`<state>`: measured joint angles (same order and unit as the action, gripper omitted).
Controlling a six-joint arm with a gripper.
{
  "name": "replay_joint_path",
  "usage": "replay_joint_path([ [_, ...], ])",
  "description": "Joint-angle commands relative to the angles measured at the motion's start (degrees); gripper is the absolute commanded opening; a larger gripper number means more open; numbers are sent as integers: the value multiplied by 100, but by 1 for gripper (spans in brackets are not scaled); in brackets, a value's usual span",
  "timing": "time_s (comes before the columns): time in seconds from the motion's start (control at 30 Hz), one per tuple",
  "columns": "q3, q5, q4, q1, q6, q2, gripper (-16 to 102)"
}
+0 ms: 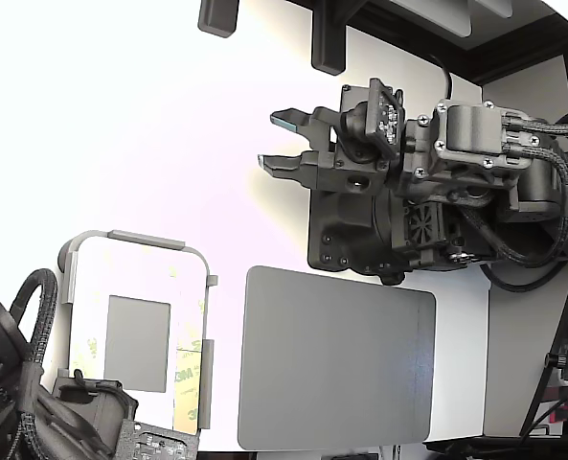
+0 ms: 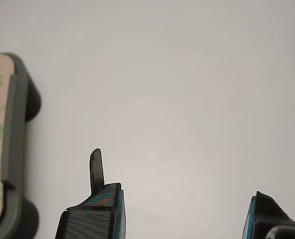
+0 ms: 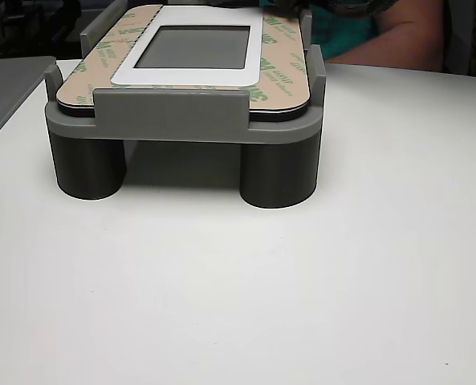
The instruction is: Peel off protective film from adhesive tape.
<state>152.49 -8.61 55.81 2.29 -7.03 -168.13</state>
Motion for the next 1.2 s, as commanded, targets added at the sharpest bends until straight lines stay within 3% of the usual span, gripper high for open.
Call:
replay_joint_path([
  [0.0, -123, 773, -88, -659, 255, -123, 100],
  [0.5, -501, 791, -105, -650, 334, 193, 100],
  [0.77, -1890, 703, 211, -167, 1424, 1397, 95],
  [0.8, -2039, 712, 255, -70, 1705, 1547, 89],
  [0.83, -2136, 817, 290, 44, 2109, 1626, 75],
  [0.97, -2136, 800, 97, 448, 2953, 1538, -10],
  [1.17, -2215, 1424, 18, 545, 4896, 1995, -10],
])
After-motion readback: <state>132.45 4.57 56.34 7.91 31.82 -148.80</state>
